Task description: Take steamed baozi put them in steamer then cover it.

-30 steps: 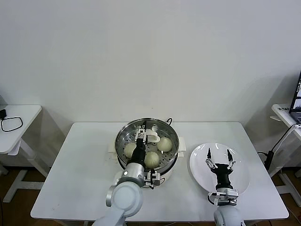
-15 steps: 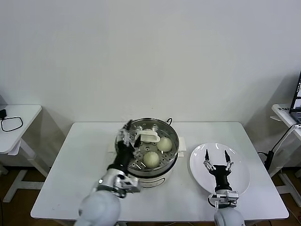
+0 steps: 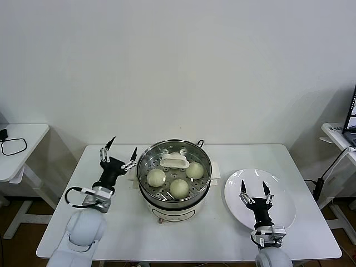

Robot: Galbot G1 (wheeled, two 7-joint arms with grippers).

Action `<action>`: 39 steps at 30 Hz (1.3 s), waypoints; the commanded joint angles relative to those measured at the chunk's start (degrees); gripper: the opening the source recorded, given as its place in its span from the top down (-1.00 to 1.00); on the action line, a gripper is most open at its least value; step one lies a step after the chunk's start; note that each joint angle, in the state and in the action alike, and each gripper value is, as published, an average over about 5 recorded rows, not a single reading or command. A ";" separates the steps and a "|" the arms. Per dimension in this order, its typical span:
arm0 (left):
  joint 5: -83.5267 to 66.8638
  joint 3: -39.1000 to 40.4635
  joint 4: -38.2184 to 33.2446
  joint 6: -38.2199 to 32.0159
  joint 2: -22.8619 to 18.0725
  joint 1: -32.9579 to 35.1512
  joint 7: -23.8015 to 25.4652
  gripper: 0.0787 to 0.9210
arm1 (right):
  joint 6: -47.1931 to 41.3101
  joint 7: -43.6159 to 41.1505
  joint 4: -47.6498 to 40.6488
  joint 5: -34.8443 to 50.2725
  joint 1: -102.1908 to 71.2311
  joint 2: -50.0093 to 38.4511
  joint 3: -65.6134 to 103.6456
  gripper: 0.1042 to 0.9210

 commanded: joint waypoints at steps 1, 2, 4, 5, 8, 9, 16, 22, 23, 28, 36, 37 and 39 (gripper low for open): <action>-17.69 -7.47 14.44 -18.57 0.23 0.85 -1.71 -0.77 | -0.74 -1.40 0.66 3.81 -0.58 -0.77 0.06 -0.76; -17.13 -7.47 14.97 -19.20 0.25 0.82 -1.74 -0.77 | -0.86 -1.19 0.65 3.67 -0.65 -0.78 0.08 -0.76; -16.52 -7.49 15.88 -20.03 0.33 0.79 -1.77 -0.77 | -1.08 -0.79 0.62 3.31 -0.86 -0.80 0.13 -0.76; -16.35 -7.50 16.21 -20.24 0.36 0.81 -1.75 -0.77 | -1.16 -0.64 0.60 3.13 -0.98 -0.81 0.17 -0.76; -16.01 -7.27 16.90 -20.15 0.46 0.99 -1.64 -0.77 | -1.05 -0.57 0.44 2.93 -1.32 -0.86 0.33 -0.76; -15.79 -7.19 17.10 -20.02 0.45 1.04 -1.62 -0.77 | -0.98 -0.58 0.37 2.93 -1.39 -0.85 0.39 -0.76; -14.07 -6.99 17.43 -18.12 0.34 2.06 -1.51 -0.77 | -1.17 -0.80 0.07 2.59 -1.45 -0.32 0.69 -0.76; -13.48 -7.23 17.12 -17.79 0.57 2.40 -1.42 -0.77 | -2.21 -0.88 -0.02 2.53 -0.98 0.06 0.50 -0.76; -13.37 -7.25 16.98 -17.71 0.66 2.46 -1.42 -0.77 | -2.24 -0.86 -0.13 2.45 -0.84 0.16 0.40 -0.76; -13.16 -7.14 16.49 -17.43 0.80 2.82 -1.43 -0.77 | -2.11 -0.58 -0.48 2.31 -0.40 0.67 0.12 -0.76; -13.14 -7.11 15.54 -17.35 0.58 3.30 -1.61 -0.77 | -1.96 -0.13 -0.46 2.11 -0.49 0.86 0.10 -0.76; -13.10 -7.11 15.47 -17.40 0.54 3.43 -1.60 -0.77 | -1.94 -0.08 -0.44 2.04 -0.52 0.86 0.11 -0.76; -13.07 -7.10 15.42 -17.47 0.51 3.57 -1.60 -0.77 | -1.93 -0.01 -0.41 2.00 -0.55 0.86 0.12 -0.76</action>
